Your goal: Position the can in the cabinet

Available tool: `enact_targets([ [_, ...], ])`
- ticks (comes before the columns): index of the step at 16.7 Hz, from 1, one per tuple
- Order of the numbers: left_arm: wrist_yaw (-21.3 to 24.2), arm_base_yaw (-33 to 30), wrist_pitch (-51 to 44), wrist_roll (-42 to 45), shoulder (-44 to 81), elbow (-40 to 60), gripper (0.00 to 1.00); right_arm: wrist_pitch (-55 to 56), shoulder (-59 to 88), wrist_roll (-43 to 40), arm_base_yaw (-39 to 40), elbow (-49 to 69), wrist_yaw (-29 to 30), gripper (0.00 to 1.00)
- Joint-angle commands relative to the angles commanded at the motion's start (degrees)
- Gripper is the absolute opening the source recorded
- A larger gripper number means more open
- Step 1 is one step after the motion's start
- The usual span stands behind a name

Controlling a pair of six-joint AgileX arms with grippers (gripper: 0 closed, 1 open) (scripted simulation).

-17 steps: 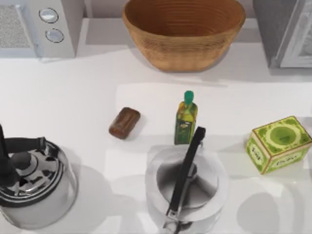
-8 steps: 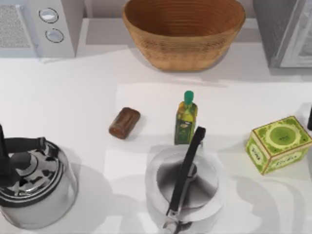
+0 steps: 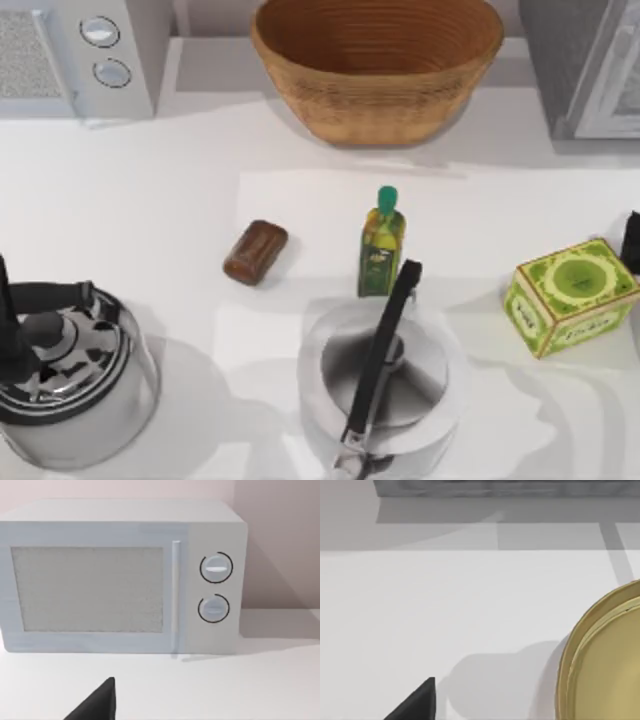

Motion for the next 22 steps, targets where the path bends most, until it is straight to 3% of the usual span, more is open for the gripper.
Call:
enact_targets([
  [1,0.00,0.00,0.00,0.00,0.00,0.00,1.00,0.00,0.00,0.00,0.00,0.00,0.00,1.00],
  [14,0.00,0.00,0.00,0.00,0.00,0.00,1.00,0.00,0.00,0.00,0.00,0.00,0.00,0.02],
  [22,0.00,0.00,0.00,0.00,0.00,0.00,1.00,0.00,0.00,0.00,0.00,0.00,0.00,0.00],
])
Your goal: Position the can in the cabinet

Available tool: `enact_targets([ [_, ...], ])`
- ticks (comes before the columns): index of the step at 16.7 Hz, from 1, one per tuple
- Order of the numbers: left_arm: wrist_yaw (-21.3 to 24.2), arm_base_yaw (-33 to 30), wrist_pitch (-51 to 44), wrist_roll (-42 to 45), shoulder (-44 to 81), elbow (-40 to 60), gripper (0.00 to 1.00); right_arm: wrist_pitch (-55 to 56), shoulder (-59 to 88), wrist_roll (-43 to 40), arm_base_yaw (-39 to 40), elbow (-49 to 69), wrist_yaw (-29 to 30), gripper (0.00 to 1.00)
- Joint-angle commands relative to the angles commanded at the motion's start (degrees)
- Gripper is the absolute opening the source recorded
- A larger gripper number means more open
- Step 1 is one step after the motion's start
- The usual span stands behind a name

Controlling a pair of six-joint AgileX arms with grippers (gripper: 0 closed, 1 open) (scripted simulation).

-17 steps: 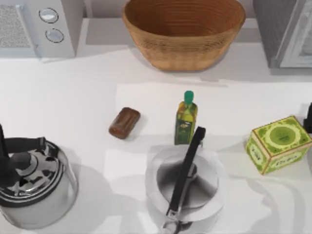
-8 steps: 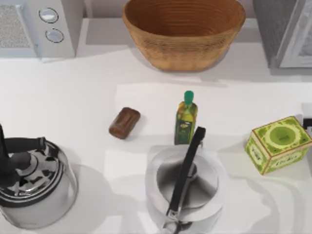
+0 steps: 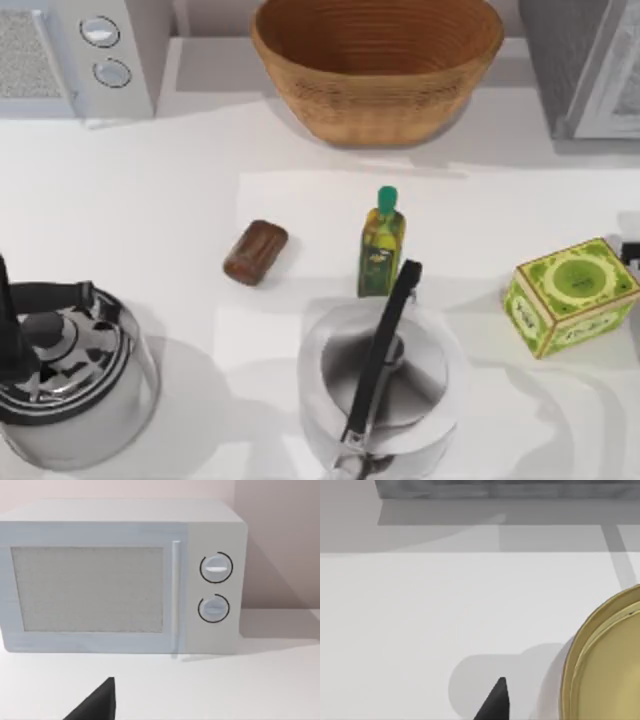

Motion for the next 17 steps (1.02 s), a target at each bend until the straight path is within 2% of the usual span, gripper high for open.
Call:
enact_targets([
  [3,0.00,0.00,0.00,0.00,0.00,0.00,1.00,-0.85,-0.56,0.57,-0.67,0.56,0.16,0.00],
  [6,0.00,0.00,0.00,0.00,0.00,0.00,1.00,-6.58,-5.18,1.51,-2.53,3.85,0.63,0.00],
  [13,0.00,0.00,0.00,0.00,0.00,0.00,1.00,-35.12,-23.32,2.39,-2.50,11.14,0.45,0.00],
  [17,0.00,0.00,0.00,0.00,0.00,0.00,1.00,-44.33,-29.90,0.64,-0.61,14.49,-0.33,0.00],
])
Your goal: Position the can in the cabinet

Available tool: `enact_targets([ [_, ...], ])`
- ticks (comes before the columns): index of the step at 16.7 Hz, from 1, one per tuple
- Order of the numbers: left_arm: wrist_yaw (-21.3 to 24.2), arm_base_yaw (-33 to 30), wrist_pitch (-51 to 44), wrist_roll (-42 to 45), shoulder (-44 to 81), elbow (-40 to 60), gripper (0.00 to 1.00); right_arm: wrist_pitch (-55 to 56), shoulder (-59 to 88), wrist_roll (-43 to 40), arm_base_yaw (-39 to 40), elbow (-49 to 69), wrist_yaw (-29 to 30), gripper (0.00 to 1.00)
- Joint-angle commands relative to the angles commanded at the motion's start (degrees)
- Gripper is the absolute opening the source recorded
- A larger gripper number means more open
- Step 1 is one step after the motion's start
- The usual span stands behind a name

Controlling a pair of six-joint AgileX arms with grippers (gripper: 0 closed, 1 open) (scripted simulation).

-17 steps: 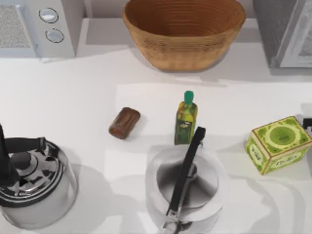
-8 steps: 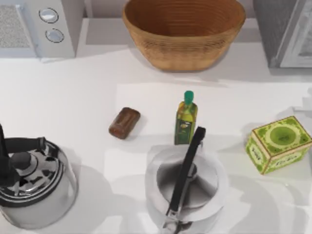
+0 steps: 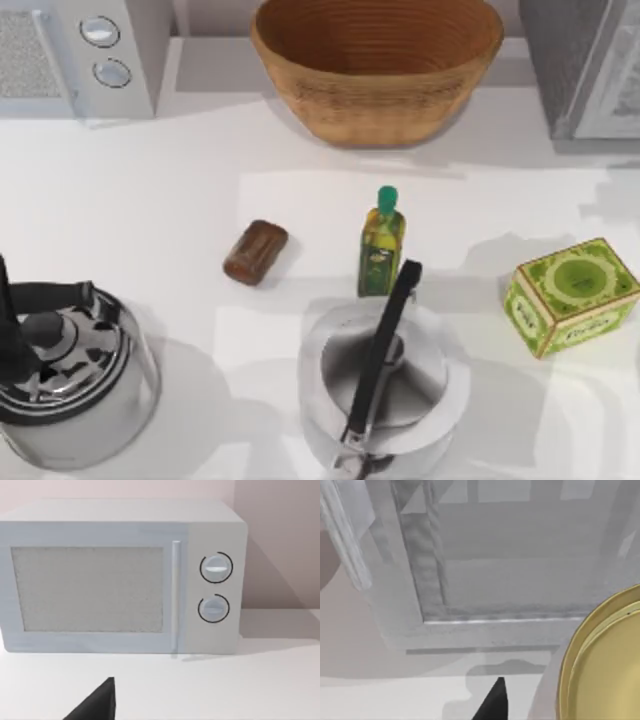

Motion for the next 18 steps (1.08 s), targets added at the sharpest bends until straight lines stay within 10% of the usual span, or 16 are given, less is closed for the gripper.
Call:
enact_targets([
  [18,0.00,0.00,0.00,0.00,0.00,0.00,1.00,-4.86,-32.37,0.07,2.89,-18.06,2.01,0.00],
])
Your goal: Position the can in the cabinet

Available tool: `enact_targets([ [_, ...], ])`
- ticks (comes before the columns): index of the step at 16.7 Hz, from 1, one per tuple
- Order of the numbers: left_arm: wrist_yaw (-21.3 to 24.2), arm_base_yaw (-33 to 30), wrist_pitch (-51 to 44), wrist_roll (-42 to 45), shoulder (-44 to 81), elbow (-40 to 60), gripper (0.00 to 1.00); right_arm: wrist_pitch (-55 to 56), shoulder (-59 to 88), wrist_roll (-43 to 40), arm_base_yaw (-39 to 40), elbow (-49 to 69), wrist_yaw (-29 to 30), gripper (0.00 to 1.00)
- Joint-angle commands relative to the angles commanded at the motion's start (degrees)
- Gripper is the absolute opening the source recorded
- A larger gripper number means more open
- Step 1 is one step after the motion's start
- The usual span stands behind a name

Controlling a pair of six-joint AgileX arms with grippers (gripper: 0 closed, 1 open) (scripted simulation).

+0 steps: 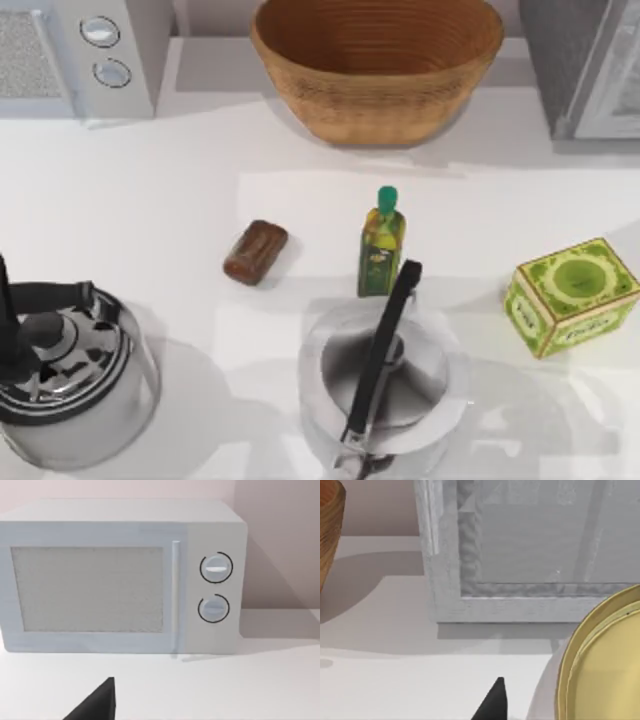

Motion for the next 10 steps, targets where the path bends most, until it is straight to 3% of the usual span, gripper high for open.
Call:
enact_targets([
  [6,0.00,0.00,0.00,0.00,0.00,0.00,1.00,-1.71,-31.71,1.05,2.11,-14.83,2.07,0.00],
  [10,0.00,0.00,0.00,0.00,0.00,0.00,1.00,-3.07,-44.23,1.17,3.73,-22.65,2.54,0.00],
])
